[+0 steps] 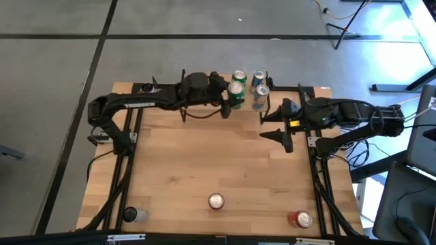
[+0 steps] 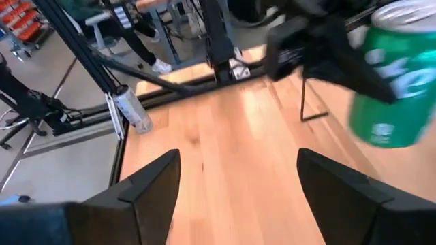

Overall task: Place canned beverage on shelf
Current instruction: Put the green soda can on the shelf aligned with the other green soda can, then put the top red soda can on the shelf

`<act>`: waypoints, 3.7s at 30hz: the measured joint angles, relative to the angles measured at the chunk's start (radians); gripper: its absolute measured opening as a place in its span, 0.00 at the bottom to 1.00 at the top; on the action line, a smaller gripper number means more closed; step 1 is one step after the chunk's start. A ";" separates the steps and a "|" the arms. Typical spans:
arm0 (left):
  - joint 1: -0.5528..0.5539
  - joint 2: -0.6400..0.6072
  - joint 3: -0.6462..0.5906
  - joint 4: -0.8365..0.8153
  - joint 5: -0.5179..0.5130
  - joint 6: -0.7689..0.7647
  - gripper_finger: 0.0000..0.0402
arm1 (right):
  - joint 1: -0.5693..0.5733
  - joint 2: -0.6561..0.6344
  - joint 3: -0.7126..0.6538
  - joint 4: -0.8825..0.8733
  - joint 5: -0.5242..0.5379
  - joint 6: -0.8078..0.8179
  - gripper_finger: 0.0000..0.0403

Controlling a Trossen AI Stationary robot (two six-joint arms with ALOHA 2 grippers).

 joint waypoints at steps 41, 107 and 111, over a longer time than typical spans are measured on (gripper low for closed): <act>0.084 0.200 0.001 0.040 0.034 0.034 0.69 | 0.000 0.001 -0.079 0.019 0.043 0.101 0.69; -1.002 -0.329 -0.275 -0.592 -0.133 -0.659 0.91 | 0.387 0.613 -0.068 0.593 0.007 0.229 0.69; -1.070 -0.324 -0.275 -0.591 -0.174 -0.731 0.91 | 0.393 0.703 0.000 0.581 0.009 0.228 0.69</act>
